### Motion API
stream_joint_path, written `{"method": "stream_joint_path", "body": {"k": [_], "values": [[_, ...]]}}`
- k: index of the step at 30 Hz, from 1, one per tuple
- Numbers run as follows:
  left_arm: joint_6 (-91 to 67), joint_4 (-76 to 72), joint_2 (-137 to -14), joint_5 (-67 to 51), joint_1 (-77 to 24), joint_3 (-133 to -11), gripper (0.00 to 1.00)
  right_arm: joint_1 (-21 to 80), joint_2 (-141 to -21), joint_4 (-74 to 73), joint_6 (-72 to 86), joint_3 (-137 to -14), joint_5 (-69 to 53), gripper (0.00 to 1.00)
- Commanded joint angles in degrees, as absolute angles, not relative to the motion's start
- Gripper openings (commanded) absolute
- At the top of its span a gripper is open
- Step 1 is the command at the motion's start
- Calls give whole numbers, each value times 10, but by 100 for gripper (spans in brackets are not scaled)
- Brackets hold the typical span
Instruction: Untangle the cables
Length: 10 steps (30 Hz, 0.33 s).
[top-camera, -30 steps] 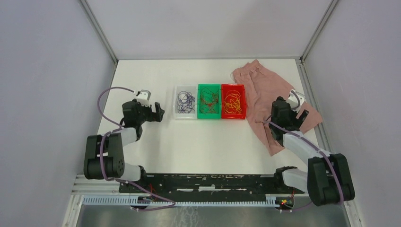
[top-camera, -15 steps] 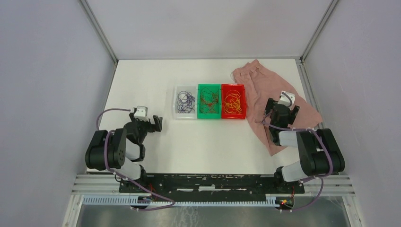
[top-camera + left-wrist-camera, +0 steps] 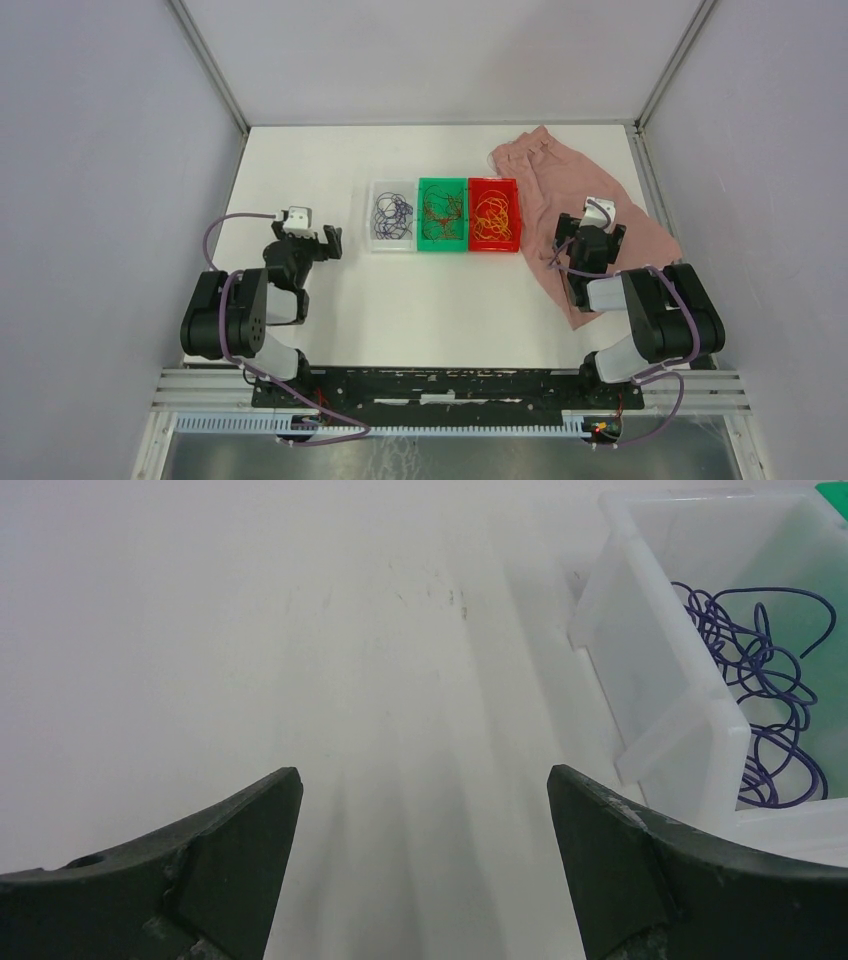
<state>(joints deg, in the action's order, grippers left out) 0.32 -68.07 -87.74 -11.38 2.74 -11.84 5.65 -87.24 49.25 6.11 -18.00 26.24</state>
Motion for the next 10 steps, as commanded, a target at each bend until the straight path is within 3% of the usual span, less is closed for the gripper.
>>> {"method": "stream_joint_path", "body": {"k": [1, 10], "values": [[2, -695, -869, -98, 26, -123, 99, 59, -862, 515, 57, -197, 256, 99], [4, -691, -870, -96, 25, -125, 99, 59, -864, 516, 57, -196, 257, 99]]}}
